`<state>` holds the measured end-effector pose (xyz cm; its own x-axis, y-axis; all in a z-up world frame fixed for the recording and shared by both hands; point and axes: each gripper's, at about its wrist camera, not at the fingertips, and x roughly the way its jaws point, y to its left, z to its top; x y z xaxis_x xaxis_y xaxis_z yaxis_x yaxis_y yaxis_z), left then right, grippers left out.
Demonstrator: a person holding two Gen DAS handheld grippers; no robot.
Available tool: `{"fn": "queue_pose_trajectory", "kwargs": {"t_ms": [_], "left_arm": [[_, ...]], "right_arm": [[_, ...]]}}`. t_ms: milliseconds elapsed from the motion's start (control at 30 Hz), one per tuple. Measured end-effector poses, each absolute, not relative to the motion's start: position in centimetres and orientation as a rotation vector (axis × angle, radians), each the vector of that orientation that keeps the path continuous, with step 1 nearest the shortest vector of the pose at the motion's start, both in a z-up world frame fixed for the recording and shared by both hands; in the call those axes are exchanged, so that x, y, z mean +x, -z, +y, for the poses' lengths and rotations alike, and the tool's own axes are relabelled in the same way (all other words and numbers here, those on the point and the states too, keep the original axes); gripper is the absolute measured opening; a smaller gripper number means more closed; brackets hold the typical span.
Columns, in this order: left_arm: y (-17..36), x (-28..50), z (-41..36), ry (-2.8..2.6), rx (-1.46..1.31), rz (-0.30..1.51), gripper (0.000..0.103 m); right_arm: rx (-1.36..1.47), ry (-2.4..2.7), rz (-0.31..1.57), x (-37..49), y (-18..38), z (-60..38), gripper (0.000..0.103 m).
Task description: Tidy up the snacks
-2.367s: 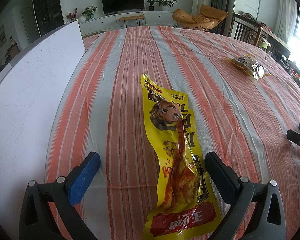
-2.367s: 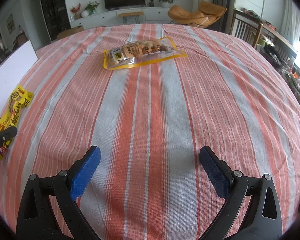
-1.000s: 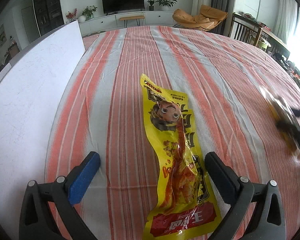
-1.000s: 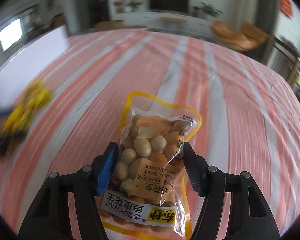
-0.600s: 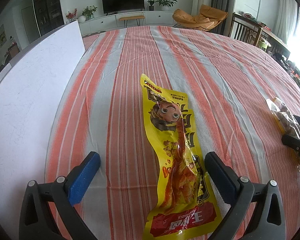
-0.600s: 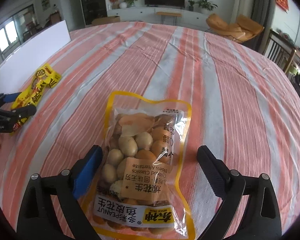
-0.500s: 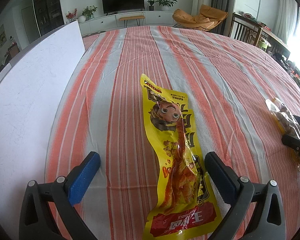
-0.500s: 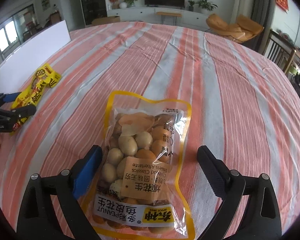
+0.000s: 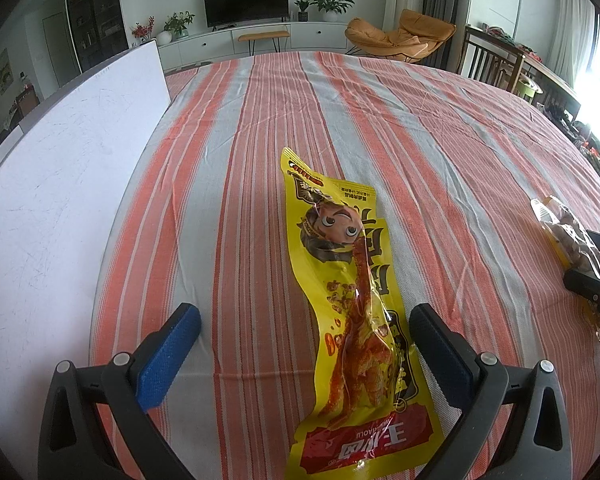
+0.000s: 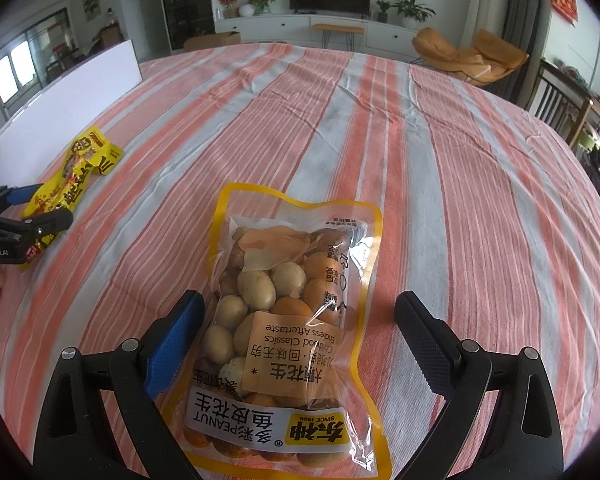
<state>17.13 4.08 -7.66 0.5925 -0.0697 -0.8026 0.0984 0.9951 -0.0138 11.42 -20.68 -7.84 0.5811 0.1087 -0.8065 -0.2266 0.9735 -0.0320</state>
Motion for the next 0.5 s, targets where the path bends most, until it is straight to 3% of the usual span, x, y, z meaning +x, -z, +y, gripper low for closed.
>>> {"fn": "queue_pose_trajectory", "kwargs": {"t_ms": [500], "left_arm": [[7.67,17.07,4.10,0.097,0.033,0.931,0.103]], "right_arm": [[-0.136,-0.196,0.931,11.42,7.75,-20.47,0.098]]}}
